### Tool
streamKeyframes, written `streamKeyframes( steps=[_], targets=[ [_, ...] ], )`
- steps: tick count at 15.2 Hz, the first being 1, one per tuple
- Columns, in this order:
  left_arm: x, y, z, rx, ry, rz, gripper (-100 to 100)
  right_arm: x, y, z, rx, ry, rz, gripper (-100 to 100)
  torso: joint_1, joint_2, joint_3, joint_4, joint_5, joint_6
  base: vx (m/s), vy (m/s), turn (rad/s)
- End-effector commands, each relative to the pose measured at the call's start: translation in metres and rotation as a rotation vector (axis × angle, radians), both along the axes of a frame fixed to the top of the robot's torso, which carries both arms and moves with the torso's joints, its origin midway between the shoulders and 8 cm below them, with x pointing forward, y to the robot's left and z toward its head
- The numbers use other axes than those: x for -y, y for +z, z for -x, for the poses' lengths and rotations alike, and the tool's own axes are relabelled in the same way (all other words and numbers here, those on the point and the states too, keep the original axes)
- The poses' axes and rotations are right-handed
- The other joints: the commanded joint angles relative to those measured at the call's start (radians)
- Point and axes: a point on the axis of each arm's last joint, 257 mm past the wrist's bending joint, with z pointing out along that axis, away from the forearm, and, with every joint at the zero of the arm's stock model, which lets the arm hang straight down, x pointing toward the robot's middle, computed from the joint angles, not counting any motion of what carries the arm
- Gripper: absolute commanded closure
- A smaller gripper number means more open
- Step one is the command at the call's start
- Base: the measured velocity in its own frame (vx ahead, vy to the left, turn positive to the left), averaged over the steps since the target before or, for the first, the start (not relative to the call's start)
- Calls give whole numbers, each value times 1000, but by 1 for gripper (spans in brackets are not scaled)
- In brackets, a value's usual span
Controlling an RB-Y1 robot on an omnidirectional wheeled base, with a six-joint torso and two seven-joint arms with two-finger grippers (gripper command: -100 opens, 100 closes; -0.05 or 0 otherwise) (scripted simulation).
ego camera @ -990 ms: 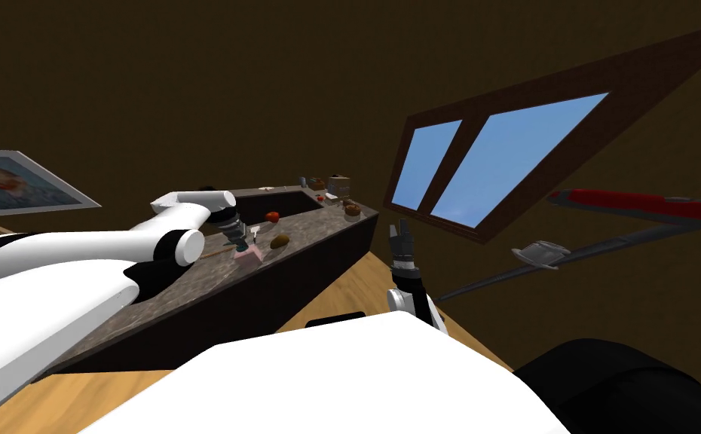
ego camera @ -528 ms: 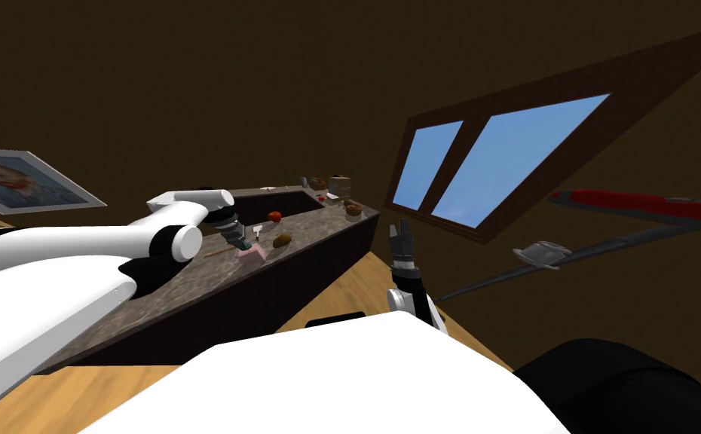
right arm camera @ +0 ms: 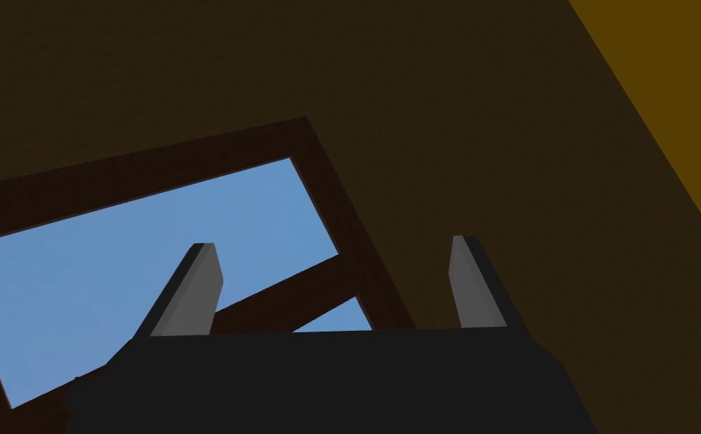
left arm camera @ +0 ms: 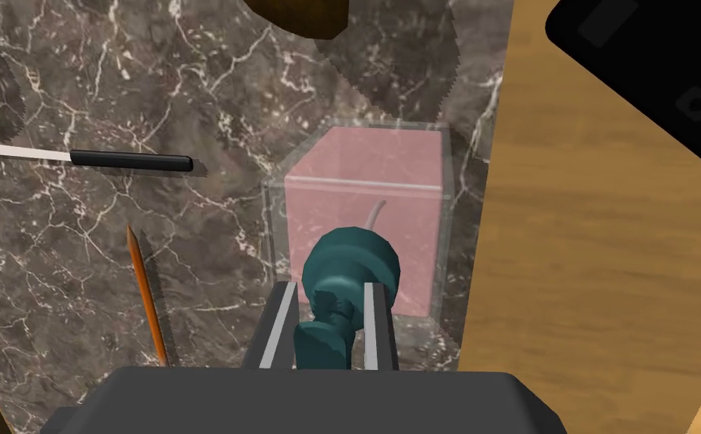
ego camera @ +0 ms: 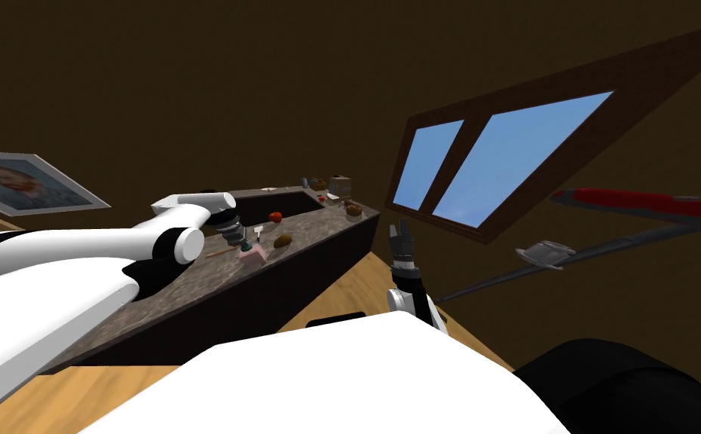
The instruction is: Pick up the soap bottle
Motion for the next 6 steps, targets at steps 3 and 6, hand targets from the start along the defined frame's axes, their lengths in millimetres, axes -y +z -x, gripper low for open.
streamKeyframes(
  steps=[3,6],
  targets=[
    [3,-14,-1,4,-1,3,100,0,0,0,0,0,0,0,2,-2,-2,-2,2,1,10,3,10],
    [1,0,-1,4,2,3,100,0,0,0,0,0,0,0,3,-6,-5,-3,3,3,-14,-11,-18]
  ],
)
